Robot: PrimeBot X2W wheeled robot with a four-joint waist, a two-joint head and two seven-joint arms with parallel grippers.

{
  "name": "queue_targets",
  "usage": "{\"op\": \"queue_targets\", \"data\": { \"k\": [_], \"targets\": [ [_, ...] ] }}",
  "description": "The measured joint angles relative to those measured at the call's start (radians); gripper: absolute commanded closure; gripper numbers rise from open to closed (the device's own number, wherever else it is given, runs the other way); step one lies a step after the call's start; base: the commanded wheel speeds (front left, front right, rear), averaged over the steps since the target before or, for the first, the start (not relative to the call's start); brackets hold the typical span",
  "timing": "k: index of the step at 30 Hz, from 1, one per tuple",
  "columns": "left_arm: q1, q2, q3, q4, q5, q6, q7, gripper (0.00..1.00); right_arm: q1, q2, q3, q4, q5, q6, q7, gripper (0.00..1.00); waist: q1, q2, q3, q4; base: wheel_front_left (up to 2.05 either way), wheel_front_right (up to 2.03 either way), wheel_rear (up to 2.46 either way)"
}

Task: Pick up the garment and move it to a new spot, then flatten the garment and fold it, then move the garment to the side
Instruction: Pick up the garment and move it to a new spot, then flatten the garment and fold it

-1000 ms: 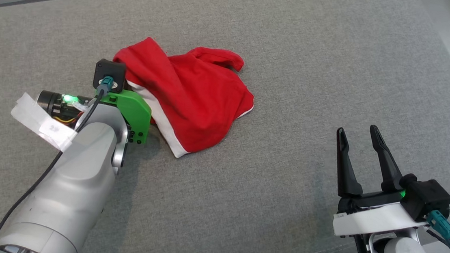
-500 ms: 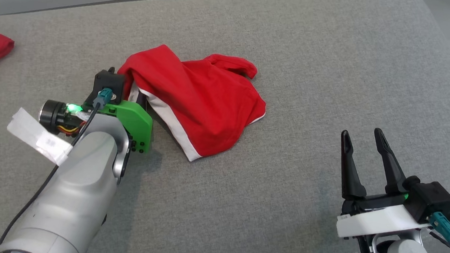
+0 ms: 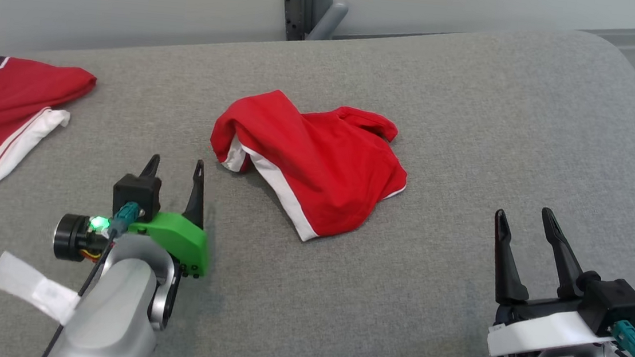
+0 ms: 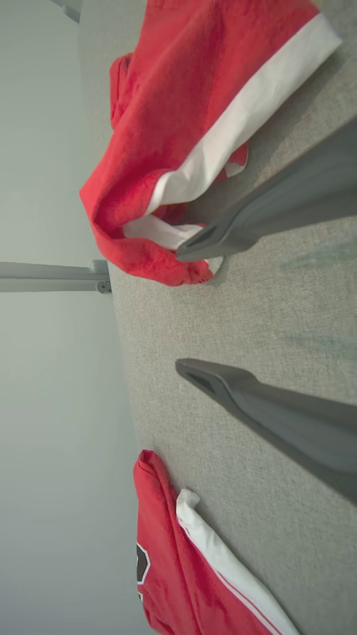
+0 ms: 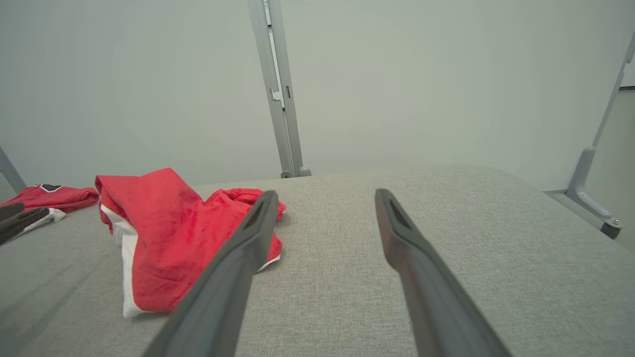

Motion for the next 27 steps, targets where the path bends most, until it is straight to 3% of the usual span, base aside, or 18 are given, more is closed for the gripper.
{"op": "queue_targets", "data": {
  "k": [9,14,19,27],
  "targets": [
    [0.271,-0.006,0.124,-0.337,0.04,0.055,0.0,0.0,0.034,0.0,-0.018,0.007,-0.017,0.0,0.0,0.0,0.0,0.0,-0.06,0.052,0.0,0.0,0.0],
    [0.41,-0.024,0.209,-0.493,0.076,0.064,0.0,0.0,0.049,0.0,-0.015,0.003,-0.026,0.0,0.0,0.0,0.0,0.0,-0.089,0.062,0.0,0.0,0.0],
    [0.52,-0.047,0.267,-0.574,0.105,0.036,0.0,0.0,0.075,0.0,-0.008,0.0,-0.031,0.0,0.0,0.0,0.0,0.0,-0.11,0.066,0.0,0.0,0.0],
    [0.588,-0.077,0.32,-0.587,0.142,-0.01,0.0,0.0,0.092,0.0,-0.002,0.009,-0.02,0.0,0.0,0.0,0.0,0.0,-0.125,0.064,0.0,0.0,0.0]
  ]
}}
